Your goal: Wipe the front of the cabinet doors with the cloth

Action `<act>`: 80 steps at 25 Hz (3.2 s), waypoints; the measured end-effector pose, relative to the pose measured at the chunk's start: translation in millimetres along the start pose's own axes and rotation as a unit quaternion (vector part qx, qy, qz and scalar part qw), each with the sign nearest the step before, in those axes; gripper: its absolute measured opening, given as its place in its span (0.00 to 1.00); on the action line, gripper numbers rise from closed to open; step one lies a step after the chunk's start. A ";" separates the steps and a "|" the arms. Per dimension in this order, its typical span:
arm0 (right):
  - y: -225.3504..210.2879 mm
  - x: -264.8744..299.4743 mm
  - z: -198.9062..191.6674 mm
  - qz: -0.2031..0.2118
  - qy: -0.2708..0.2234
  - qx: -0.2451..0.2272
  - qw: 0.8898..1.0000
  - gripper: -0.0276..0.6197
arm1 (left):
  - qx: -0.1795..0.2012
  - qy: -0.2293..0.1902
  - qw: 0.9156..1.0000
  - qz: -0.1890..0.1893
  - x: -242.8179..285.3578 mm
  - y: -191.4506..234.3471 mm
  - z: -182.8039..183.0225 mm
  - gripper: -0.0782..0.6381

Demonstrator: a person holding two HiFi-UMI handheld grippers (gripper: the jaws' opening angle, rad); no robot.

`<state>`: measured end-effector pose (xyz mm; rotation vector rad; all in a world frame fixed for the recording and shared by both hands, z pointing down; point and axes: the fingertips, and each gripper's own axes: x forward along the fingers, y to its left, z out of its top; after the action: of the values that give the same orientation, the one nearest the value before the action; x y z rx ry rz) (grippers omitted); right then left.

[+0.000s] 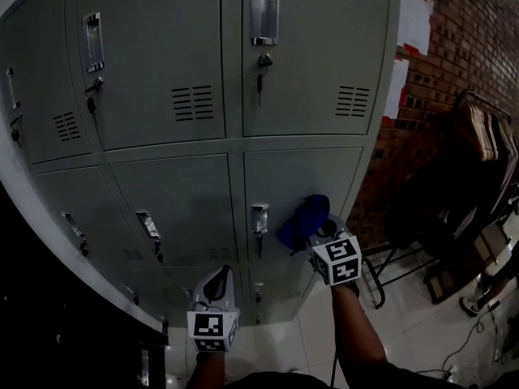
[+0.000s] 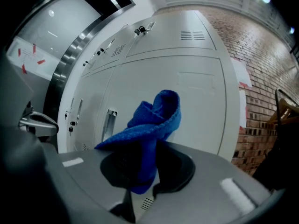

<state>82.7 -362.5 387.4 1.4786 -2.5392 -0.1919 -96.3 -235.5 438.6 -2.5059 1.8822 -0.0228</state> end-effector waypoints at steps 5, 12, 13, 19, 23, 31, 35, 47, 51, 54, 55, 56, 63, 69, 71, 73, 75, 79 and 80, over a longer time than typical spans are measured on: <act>-33.1 -11.8 -8.0 -0.030 0.008 0.000 1.000 0.15 | 0.004 0.002 1.000 -0.008 8.1 -12.9 -1.1 0.13; -71.6 -25.3 -20.3 -0.069 0.024 -0.002 0.997 0.15 | 0.010 0.005 1.000 -0.014 14.9 -24.9 -4.1 0.13; -75.7 -26.7 -22.0 -0.074 0.025 -0.003 0.997 0.15 | 0.009 0.005 1.000 -0.014 15.4 -25.3 -4.6 0.13; -86.7 -31.9 -27.5 -0.095 0.037 -0.013 0.995 0.15 | 0.008 0.006 1.000 -0.014 14.3 -26.7 -5.9 0.13; -76.2 -36.9 -26.0 -0.091 0.025 -0.006 0.995 0.15 | 0.010 0.009 1.000 -0.012 10.4 -22.4 -6.5 0.13; 25.7 -9.2 -41.9 0.009 0.041 -0.051 0.998 0.15 | 0.009 0.009 1.000 0.001 -1.3 -3.1 -6.1 0.13; 68.3 12.8 -45.2 0.044 0.048 -0.065 0.996 0.15 | 0.010 0.009 1.000 0.010 -8.8 7.3 -4.9 0.13; 93.8 36.9 -50.5 0.057 0.050 -0.061 0.995 0.15 | 0.011 0.014 0.999 0.033 -23.5 37.2 -8.7 0.13; 88.3 35.1 -52.7 0.060 0.054 -0.058 0.995 0.15 | 0.011 0.013 0.999 0.029 -19.5 35.1 -7.3 0.13; 75.5 30.4 -58.7 0.052 0.058 -0.053 0.996 0.15 | 0.011 0.014 1.000 0.023 -15.9 30.0 -8.5 0.13; 69.7 28.4 -61.1 0.048 0.060 -0.051 0.996 0.15 | 0.011 0.015 1.000 0.021 -14.5 27.8 -8.7 0.13; 63.1 26.0 -63.7 0.043 0.061 -0.050 0.996 0.15 | 0.011 0.015 1.000 0.018 -13.2 25.3 -8.5 0.13; 3.3 5.7 -82.4 -0.015 0.074 -0.031 0.997 0.15 | 0.012 0.017 1.000 0.008 -5.6 13.3 -10.9 0.13; -37.8 -7.8 -97.4 -0.051 0.088 -0.019 0.995 0.15 | 0.015 0.020 1.000 -0.001 1.5 1.4 -11.5 0.13; -48.4 -11.6 -101.7 -0.062 0.093 -0.016 0.994 0.15 | 0.014 0.021 1.000 -0.003 3.3 -1.2 -12.9 0.13; -56.2 -14.7 -105.4 -0.072 0.097 -0.015 0.993 0.15 | 0.013 0.021 1.000 -0.003 4.8 -2.3 -13.4 0.13; -62.0 -17.0 -108.8 -0.080 0.102 -0.013 0.991 0.15 | 0.013 0.021 1.000 -0.004 6.2 -3.7 -13.5 0.13; -68.6 -20.2 -111.9 -0.089 0.104 -0.009 0.991 0.15 | 0.013 0.021 1.000 -0.007 8.4 -8.9 -13.5 0.13; -69.0 -21.4 -111.9 -0.090 0.101 -0.010 0.991 0.15 | 0.014 0.021 1.000 -0.008 8.6 -10.0 -13.7 0.13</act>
<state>177.4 -379.3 479.5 1.6307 -2.2411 -0.0865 -84.5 -240.9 452.6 -2.5225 1.8633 -0.1022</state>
